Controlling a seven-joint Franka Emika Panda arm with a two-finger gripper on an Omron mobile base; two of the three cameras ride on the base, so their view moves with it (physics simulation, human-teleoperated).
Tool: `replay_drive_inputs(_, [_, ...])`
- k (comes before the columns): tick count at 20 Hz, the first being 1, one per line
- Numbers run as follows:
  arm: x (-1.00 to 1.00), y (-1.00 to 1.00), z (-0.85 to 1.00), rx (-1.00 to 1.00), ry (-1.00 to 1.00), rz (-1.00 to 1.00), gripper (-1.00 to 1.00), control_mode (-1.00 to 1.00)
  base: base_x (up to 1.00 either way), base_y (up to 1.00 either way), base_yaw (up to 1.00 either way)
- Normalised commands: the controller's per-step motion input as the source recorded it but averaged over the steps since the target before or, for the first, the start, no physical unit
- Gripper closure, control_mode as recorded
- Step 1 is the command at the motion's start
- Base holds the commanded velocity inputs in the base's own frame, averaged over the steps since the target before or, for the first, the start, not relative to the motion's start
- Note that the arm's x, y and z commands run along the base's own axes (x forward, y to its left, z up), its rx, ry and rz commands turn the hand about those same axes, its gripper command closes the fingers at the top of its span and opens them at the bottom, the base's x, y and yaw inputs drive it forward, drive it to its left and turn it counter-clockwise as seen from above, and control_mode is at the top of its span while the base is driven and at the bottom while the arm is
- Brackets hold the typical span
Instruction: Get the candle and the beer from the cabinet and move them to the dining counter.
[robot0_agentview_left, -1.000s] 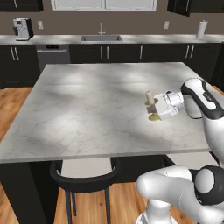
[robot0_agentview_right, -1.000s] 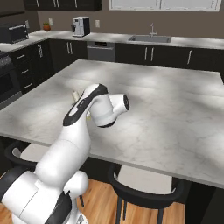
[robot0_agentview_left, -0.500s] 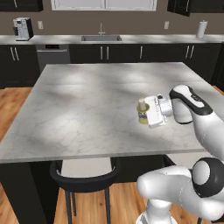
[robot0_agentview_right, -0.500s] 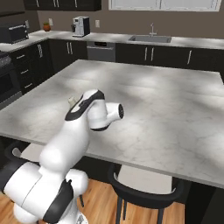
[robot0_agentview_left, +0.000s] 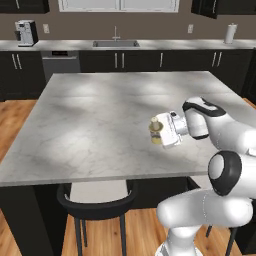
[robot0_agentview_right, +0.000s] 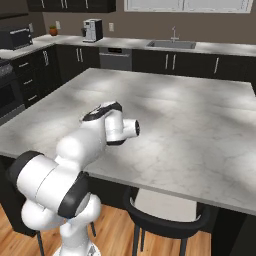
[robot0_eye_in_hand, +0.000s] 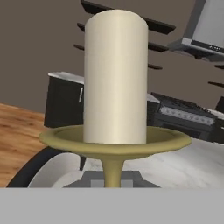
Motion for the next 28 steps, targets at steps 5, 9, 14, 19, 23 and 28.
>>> replay_drive_inputs(5, [0.35,0.00,-0.20,0.00,0.01,0.19,1.00,-1.00,0.00,0.00,0.00])
replay_drive_inputs(9, [0.32,0.00,-0.29,0.01,0.02,0.09,1.00,-1.00,0.00,0.00,0.00])
replay_drive_inputs(14, [0.25,0.00,-0.43,0.03,0.02,0.00,1.00,-1.00,0.00,0.00,0.00])
replay_drive_inputs(19, [0.28,0.02,-0.41,0.09,0.01,0.00,1.00,-1.00,0.00,0.00,0.00])
replay_drive_inputs(23, [0.39,0.00,-0.29,0.06,0.01,0.00,1.00,-1.00,0.00,0.00,0.00])
replay_drive_inputs(28, [0.33,0.00,-0.25,0.01,0.00,0.00,1.00,-1.00,0.00,0.00,0.00])
